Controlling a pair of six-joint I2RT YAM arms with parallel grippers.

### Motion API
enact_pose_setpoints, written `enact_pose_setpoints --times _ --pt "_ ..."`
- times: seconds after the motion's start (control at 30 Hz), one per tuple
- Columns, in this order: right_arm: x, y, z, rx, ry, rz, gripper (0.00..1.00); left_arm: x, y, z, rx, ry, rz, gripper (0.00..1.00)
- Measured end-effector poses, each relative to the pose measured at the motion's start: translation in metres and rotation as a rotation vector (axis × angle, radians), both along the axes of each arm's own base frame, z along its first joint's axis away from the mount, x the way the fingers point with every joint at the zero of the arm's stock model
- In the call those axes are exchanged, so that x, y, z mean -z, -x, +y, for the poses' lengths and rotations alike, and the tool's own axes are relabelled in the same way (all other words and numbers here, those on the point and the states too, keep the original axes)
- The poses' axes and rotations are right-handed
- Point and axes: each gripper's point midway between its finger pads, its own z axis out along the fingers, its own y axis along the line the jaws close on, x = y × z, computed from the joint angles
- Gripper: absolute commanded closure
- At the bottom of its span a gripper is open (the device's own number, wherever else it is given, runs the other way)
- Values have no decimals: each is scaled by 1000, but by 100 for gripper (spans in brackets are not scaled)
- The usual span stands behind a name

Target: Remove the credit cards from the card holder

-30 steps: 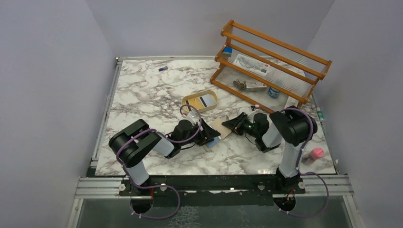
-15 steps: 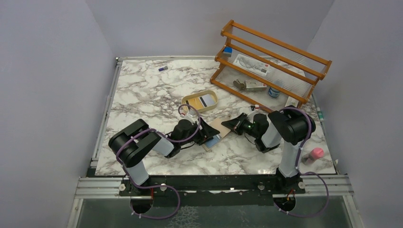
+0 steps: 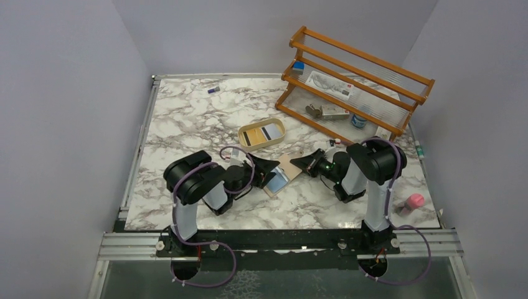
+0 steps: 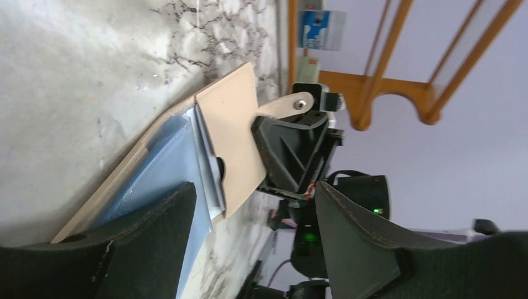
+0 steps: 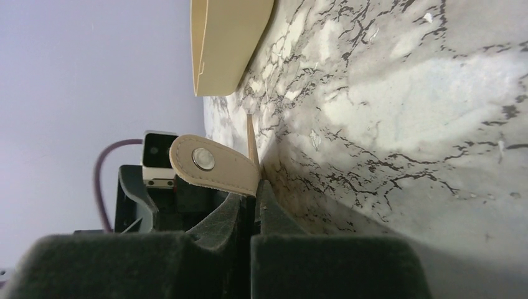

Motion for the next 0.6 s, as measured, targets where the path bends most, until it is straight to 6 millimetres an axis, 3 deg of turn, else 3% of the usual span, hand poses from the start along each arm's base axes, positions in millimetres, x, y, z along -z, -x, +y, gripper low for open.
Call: enact_pose_setpoints --times 0.13,0.33,0.53,0.6 --pt "-2 0 0 5 -17 -7 99 2 -3 -2 -26 131 22 26" --pt "5 -2 -4 31 -36 38 99 5 -5 -3 -37 147 46 20" --pt "4 1 -1 19 -42 44 99 -12 0 1 -24 110 -3 19" --pt "4 2 0 13 -42 44 99 -27 0 1 -20 93 -36 17"
